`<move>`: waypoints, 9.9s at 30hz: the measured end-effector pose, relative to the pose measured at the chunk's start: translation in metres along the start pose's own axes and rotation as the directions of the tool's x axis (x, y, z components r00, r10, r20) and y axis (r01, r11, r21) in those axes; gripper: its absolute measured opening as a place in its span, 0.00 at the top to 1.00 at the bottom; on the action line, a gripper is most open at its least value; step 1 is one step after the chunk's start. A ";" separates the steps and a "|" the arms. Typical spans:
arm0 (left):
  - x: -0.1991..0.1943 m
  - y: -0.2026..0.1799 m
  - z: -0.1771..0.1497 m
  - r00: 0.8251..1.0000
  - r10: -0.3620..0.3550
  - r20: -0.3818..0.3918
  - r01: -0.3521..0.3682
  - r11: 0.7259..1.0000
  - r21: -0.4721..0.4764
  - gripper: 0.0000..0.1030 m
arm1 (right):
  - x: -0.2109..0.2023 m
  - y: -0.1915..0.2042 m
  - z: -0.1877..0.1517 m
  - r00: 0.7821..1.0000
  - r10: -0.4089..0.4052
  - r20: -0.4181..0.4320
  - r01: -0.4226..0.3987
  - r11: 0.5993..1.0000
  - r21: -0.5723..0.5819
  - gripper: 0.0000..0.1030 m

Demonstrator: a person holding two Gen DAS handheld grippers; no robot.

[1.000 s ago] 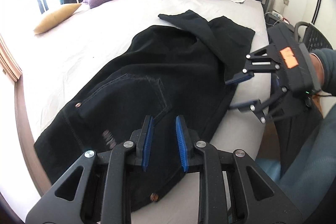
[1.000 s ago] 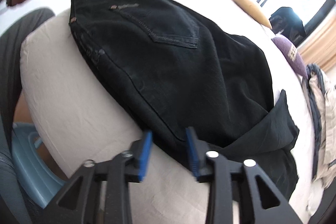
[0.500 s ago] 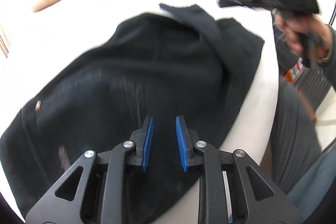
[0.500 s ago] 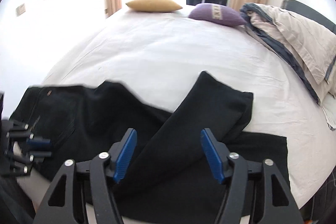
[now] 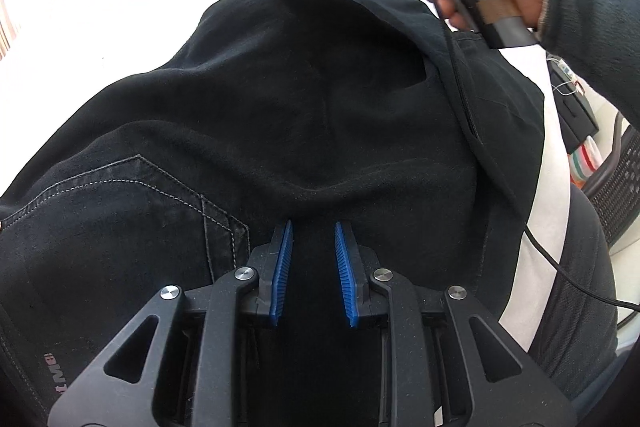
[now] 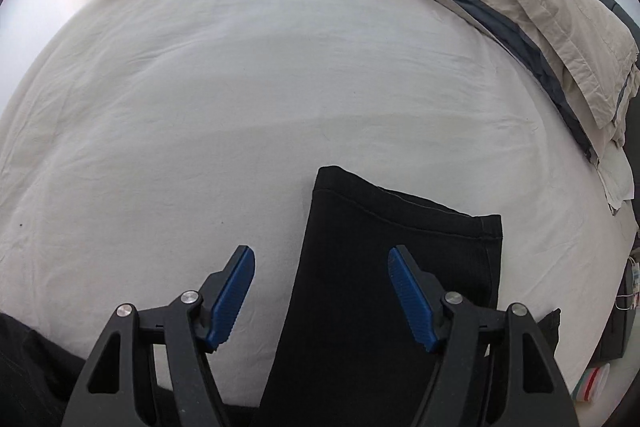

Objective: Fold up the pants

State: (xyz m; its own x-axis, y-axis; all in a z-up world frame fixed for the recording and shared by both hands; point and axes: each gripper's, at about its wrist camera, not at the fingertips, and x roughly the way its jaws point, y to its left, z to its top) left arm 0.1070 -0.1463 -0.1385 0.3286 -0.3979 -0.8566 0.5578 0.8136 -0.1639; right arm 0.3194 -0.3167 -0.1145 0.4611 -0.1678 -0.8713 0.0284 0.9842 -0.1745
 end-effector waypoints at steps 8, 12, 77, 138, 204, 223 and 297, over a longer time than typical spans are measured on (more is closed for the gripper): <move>-0.001 0.001 -0.007 1.000 0.005 0.004 -0.005 1.000 0.003 0.79 | 0.033 -0.022 0.009 0.998 0.028 -0.051 -0.023 0.996 0.090 0.63; 0.000 0.000 -0.005 1.000 0.012 0.005 -0.012 1.000 0.005 0.79 | 0.021 -0.035 0.005 0.998 0.055 -0.035 -0.051 0.994 0.096 0.94; 0.004 -0.016 0.012 0.995 0.096 -0.027 -0.098 0.992 -0.085 0.76 | -0.043 -0.314 -0.318 0.956 0.062 0.287 -0.282 0.460 0.842 0.90; -0.093 0.101 -0.074 0.984 0.098 0.149 -0.036 0.928 -0.370 0.74 | -0.001 0.039 -0.064 0.712 0.700 0.064 -0.698 0.693 0.183 1.00; 0.031 -0.026 0.044 0.986 -0.162 0.028 0.164 0.975 -0.152 0.74 | -0.027 -0.347 -0.319 0.843 0.331 0.424 -0.495 0.169 0.852 0.53; 0.044 -0.028 0.044 0.982 -0.187 0.032 0.189 0.968 -0.164 0.74 | -0.015 -0.349 -0.318 0.816 0.301 0.494 -0.550 0.140 0.823 0.88; -0.077 0.144 -0.024 0.987 -0.136 0.084 0.159 0.796 -0.584 0.88 | -0.172 0.100 -0.243 0.785 0.618 0.034 -0.564 0.737 -0.373 0.56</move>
State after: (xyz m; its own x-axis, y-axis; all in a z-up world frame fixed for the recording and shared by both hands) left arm 0.1432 0.0117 -0.1079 0.3129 -0.5390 -0.7820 0.0515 0.8318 -0.5527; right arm 0.0279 -0.2033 -0.0937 0.4102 0.4785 -0.7764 -0.5695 0.7993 0.1918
